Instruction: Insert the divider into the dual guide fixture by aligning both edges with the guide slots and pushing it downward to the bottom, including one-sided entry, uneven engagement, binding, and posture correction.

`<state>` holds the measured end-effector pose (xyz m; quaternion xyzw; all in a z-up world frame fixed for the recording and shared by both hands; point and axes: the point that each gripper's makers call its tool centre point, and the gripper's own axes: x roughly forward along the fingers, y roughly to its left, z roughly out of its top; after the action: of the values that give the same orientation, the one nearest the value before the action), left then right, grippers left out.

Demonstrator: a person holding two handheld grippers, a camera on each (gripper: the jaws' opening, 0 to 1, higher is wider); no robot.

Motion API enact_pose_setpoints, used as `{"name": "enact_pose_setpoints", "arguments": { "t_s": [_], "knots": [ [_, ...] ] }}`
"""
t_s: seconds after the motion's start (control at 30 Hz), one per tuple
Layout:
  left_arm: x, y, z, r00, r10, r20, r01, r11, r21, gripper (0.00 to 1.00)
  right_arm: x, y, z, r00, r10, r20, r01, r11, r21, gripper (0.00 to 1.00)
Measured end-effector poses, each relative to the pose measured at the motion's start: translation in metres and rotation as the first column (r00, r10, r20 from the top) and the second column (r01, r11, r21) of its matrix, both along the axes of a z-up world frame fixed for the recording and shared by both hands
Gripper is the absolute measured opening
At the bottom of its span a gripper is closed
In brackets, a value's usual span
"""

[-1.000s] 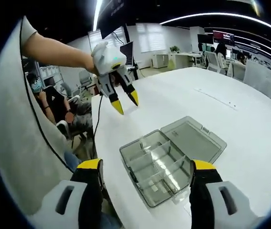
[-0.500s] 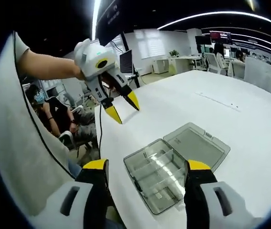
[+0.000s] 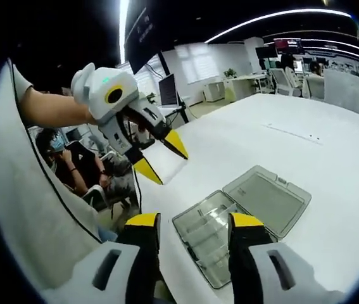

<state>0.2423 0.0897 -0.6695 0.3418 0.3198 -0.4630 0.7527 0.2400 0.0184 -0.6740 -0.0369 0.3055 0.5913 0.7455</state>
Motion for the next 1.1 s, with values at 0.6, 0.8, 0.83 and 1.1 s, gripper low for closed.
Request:
{"name": "enact_pose_setpoints", "arguments": {
  "t_s": [0.6, 0.8, 0.83, 1.1],
  "knots": [
    [0.006, -0.026, 0.01, 0.992, -0.039, 0.121, 0.036, 0.999, 0.03, 0.25, 0.011, 0.015, 0.021, 0.988, -0.074, -0.138, 0.089, 0.991, 0.102, 0.22],
    [0.006, -0.034, 0.015, 0.988, -0.044, 0.146, 0.041, 0.999, 0.027, 0.25, 0.014, 0.019, 0.027, 0.977, -0.1, -0.186, 0.126, 0.983, 0.133, 0.15],
    [0.006, -0.034, 0.015, 0.988, -0.044, 0.15, 0.04, 0.999, 0.027, 0.25, 0.014, 0.019, 0.027, 0.976, -0.106, -0.191, 0.132, 0.983, 0.131, 0.14],
    [0.008, -0.041, 0.02, 0.979, -0.048, 0.199, 0.041, 0.998, 0.038, 0.25, 0.006, 0.025, 0.026, 0.968, -0.099, -0.232, 0.131, 0.983, 0.127, 0.12]
  ]
}}
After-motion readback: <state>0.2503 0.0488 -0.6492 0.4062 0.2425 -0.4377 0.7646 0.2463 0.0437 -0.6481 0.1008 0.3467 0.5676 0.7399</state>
